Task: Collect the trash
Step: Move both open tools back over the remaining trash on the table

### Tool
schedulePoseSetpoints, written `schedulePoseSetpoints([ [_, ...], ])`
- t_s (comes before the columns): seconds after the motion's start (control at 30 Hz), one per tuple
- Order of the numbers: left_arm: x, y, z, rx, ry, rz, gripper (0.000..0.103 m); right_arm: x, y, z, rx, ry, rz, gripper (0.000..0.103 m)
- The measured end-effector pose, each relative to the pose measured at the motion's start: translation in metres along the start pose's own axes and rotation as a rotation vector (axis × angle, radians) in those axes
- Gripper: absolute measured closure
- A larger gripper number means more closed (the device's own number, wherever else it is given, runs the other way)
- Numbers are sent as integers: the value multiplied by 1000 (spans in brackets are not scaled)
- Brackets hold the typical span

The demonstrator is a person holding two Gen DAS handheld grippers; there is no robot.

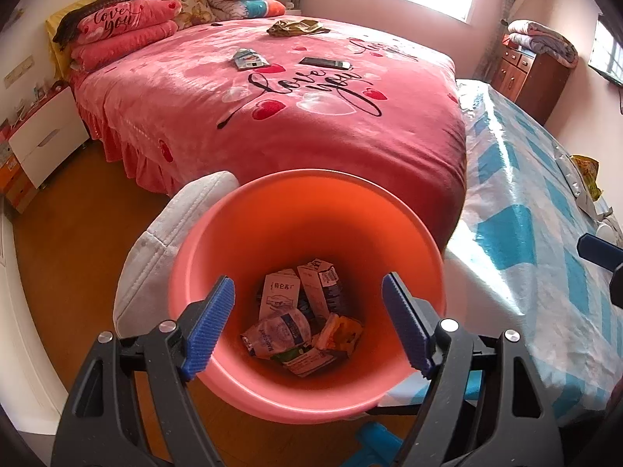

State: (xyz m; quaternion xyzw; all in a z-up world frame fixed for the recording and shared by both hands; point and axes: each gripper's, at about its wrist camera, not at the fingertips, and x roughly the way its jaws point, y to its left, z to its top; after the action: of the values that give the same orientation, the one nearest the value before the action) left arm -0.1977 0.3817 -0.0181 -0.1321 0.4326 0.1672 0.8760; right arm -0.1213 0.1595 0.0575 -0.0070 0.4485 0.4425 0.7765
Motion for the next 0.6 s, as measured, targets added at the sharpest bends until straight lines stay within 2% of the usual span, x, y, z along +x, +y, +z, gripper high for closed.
schedulePoseSetpoints([
  [0.1,-3,-6,0,12,2,-7,24,-6,-1,-4,-3,-15,-7,11],
  [0.6,-24,-40,8,72,-34,-21,24,-32,-23,-17,44,-67,-26,10],
])
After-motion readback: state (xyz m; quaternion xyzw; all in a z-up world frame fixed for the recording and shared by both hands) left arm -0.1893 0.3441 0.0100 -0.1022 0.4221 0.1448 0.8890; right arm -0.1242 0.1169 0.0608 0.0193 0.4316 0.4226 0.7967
